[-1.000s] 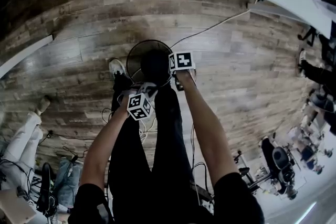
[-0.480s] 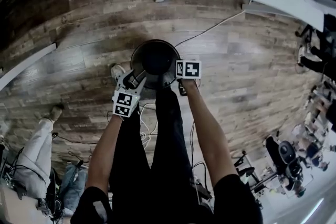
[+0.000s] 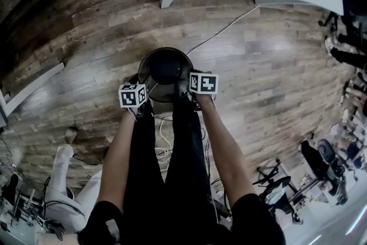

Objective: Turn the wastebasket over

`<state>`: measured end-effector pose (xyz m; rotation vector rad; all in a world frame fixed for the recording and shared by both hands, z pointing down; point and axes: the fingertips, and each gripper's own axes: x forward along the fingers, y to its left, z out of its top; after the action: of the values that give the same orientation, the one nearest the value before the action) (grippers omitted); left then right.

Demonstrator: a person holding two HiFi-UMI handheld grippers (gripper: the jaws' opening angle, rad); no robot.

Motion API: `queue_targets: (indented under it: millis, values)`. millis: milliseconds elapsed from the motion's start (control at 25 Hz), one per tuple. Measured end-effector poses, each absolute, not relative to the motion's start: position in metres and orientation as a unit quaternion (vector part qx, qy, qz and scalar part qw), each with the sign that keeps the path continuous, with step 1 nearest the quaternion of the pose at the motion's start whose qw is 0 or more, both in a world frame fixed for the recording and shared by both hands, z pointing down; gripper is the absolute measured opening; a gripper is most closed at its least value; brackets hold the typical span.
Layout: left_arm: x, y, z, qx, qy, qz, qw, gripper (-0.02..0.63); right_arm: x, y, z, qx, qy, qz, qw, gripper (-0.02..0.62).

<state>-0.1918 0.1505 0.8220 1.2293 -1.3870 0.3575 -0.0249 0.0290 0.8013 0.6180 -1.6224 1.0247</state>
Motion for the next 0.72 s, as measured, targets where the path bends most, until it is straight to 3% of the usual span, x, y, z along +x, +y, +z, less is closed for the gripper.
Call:
queue_targets:
  millis: [40,80,720]
  values:
    - [-0.189,0.152,0.826,0.522,-0.593,0.165,0.591,0.168,-0.024,0.031,0.799,0.262,-0.681,0.435,0.528,0.046]
    - [-0.19,0.153,0.827,0.516,-0.595,0.174,0.59,0.123,-0.023,0.033,0.797,0.266,-0.681,0.437,0.524,0.046]
    - [-0.14,0.124,0.786,0.561,-0.569,0.279,0.533,0.052,0.066,0.062,0.751,0.378,-0.65,0.503,0.426,0.049]
